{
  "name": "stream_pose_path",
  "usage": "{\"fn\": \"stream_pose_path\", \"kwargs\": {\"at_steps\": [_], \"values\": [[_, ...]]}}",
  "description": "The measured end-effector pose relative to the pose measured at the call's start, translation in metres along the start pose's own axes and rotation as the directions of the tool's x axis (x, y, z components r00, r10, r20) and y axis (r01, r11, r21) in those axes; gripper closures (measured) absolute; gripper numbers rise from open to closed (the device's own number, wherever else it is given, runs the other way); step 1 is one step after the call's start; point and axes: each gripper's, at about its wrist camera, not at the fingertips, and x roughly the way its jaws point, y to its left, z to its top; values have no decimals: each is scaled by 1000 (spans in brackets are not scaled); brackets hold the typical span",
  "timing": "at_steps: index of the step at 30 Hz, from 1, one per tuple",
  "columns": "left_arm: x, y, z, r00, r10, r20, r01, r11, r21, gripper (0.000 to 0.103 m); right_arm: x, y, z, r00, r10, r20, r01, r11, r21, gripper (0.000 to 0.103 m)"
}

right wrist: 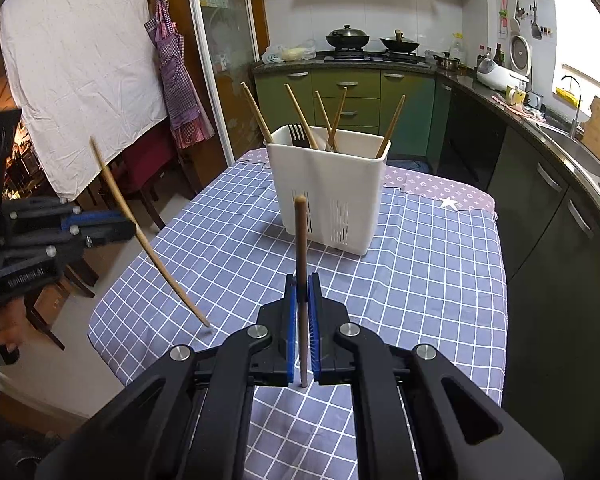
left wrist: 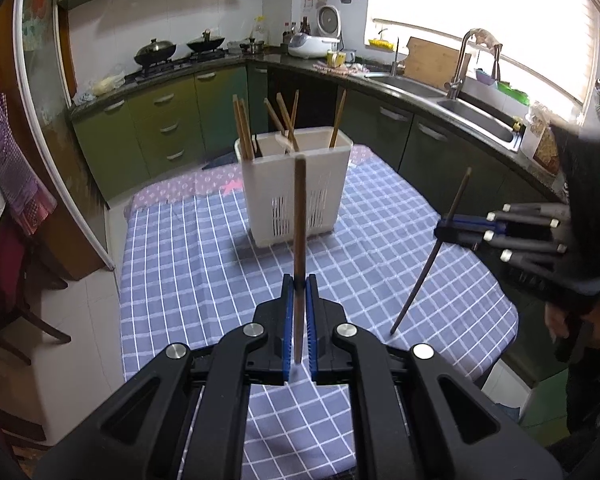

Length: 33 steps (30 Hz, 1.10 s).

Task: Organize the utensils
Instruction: 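Lift both held chopsticks upright and carry them toward the white holder, then lower the chopsticks into the white holder and open both grippers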

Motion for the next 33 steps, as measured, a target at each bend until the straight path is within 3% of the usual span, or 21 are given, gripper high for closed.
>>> {"fn": "stream_pose_path", "kwargs": {"at_steps": [16,33], "values": [[-34,-14,113,982,38,187,-45,998,35,97,-4,-18,-6,1000,8,5,-9,1000,22,97],[-5,5,179,974,62,219,-59,998,-20,97,-4,-26,-8,999,41,12,-42,999,21,96]]}}
